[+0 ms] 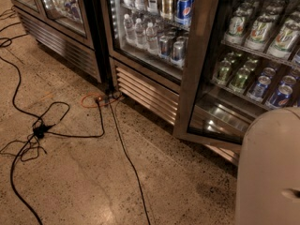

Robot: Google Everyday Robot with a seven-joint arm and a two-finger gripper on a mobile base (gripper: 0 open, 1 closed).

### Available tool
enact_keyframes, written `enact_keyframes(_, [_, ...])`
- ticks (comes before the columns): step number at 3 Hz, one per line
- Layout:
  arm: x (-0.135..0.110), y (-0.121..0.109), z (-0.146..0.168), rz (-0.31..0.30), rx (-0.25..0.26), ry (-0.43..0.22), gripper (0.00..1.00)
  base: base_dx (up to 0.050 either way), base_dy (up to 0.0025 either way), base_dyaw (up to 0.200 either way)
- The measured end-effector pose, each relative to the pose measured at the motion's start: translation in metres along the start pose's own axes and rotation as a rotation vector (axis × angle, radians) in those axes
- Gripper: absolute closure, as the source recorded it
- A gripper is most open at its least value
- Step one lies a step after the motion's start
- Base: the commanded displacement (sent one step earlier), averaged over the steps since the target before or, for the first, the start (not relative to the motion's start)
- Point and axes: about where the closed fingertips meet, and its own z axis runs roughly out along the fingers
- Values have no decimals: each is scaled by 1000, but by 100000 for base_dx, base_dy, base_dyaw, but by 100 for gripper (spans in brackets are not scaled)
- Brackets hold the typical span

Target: Open right fridge door

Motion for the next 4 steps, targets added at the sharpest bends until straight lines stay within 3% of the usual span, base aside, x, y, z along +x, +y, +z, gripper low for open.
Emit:
enact_keyframes(1, [1,3,1,-7,-17,-12,100,-4751,2,-10])
enact_keyframes(3, [1,3,1,-7,-17,-12,100,-4370,-204,9475])
enact_keyframes(4, [1,3,1,-7,-17,-12,100,-5000,-2,12])
